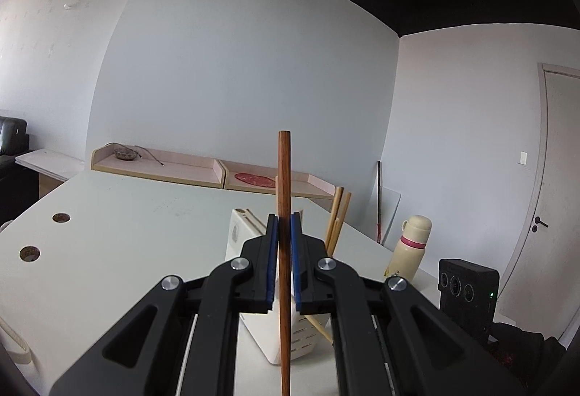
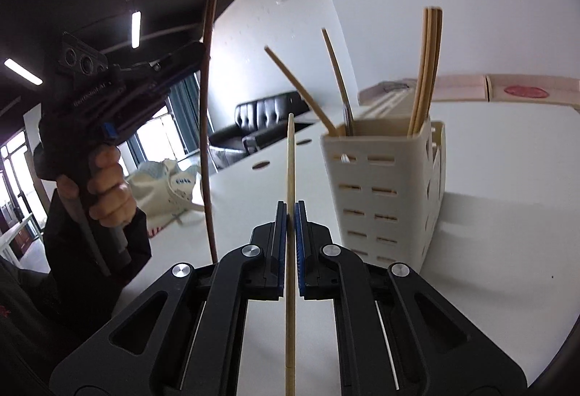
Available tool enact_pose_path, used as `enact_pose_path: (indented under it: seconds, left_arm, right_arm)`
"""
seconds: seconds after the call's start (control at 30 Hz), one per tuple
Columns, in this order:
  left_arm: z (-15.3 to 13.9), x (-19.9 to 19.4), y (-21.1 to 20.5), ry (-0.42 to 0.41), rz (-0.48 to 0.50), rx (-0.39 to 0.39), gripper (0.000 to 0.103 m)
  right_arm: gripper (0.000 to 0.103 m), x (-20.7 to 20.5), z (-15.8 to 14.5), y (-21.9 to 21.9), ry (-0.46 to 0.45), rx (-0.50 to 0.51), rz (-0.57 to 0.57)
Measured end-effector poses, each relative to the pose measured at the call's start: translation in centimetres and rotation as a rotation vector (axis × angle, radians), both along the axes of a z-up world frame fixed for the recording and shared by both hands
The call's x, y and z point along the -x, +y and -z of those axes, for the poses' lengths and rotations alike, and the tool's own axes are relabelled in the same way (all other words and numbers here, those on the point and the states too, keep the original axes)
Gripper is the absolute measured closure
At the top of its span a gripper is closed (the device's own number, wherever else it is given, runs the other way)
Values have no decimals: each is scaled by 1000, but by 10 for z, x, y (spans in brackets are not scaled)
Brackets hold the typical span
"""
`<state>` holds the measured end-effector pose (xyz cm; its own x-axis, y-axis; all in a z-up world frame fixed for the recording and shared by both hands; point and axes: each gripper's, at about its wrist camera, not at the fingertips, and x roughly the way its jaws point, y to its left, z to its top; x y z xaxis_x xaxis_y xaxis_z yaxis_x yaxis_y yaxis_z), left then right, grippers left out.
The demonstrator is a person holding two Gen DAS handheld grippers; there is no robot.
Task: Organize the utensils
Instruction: 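Lower both chopsticks into the holder and open both tools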
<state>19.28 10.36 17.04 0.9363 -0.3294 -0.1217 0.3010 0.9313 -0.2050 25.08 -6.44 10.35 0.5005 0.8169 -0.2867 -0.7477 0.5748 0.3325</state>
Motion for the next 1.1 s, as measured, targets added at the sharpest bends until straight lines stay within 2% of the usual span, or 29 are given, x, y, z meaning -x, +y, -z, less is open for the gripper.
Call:
enact_pose_path:
  seconds: [0.1,0.23,0.33,0.47,0.57,0.73,0.9,1.1]
  left_arm:
    - [-16,0,-10,-32,24,-13,96]
    - [-35,-2,-22,-88,33,-7,96]
    - [-47,-9,-35,-115,58,6,96]
    - [-60,-25,-58,-147,81,-13,96]
    - [-63,-39,-71,-176,47,-36,96]
    - [-67,-65,-74,-177,-37,-28,96]
    - [-69,-79,-73,-212,-146,-35,96]
    - [-74,-86,-67,-217,-175,11,96]
  right_arm:
    - [99,-1,-18,-5,-46,-88,-1]
    - [99,-11,-38,-20,-89,-190,51]
    - [99,-21,-49,-30,-105,-241,92]
    - [99,-42,-57,-34,-95,-302,142]
    - [99,-63,-57,-44,-83,-339,171]
    - [99,-97,-49,-43,-48,-384,201]
    - [99,-111,-46,-40,-77,-432,225]
    - [99,-113,-51,-27,-120,-425,239]
